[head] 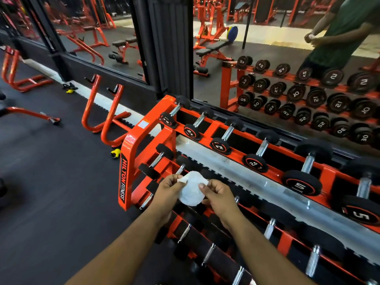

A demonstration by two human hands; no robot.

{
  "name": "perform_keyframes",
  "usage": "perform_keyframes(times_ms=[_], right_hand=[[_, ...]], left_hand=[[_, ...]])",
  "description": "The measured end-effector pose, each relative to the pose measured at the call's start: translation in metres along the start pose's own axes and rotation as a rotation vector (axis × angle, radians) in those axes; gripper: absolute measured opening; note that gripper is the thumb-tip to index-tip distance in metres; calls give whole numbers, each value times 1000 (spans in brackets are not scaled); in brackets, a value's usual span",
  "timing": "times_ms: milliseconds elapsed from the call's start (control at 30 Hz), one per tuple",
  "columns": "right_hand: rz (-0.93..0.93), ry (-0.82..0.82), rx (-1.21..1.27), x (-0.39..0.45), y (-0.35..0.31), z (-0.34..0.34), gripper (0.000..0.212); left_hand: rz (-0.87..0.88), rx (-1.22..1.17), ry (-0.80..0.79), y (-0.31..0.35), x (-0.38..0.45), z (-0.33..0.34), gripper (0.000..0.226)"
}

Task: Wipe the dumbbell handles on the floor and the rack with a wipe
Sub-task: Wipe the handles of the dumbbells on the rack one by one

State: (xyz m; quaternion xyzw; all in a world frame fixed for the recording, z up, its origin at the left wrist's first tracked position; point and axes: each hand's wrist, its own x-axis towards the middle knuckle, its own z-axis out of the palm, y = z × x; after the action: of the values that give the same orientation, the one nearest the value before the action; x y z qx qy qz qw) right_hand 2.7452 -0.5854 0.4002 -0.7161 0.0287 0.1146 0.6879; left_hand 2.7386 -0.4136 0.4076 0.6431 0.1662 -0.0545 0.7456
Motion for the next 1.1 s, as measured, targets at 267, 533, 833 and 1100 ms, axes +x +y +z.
perform_keyframes(times_ms=[267, 533, 833, 1100], right_hand=[[-57, 85, 135, 2, -3, 16, 22], [-17, 277, 197, 23, -8, 58, 13], [131, 481, 776, 50, -7, 94, 11], [129, 493, 120, 58, -7, 120, 12]], left_hand=[[-133, -311, -31, 11, 27, -16, 24], [-280, 8, -245, 8, 49, -36, 47], [-117, 126, -96, 3, 89, -79, 14], [39, 217, -337, 22, 95, -92, 26]])
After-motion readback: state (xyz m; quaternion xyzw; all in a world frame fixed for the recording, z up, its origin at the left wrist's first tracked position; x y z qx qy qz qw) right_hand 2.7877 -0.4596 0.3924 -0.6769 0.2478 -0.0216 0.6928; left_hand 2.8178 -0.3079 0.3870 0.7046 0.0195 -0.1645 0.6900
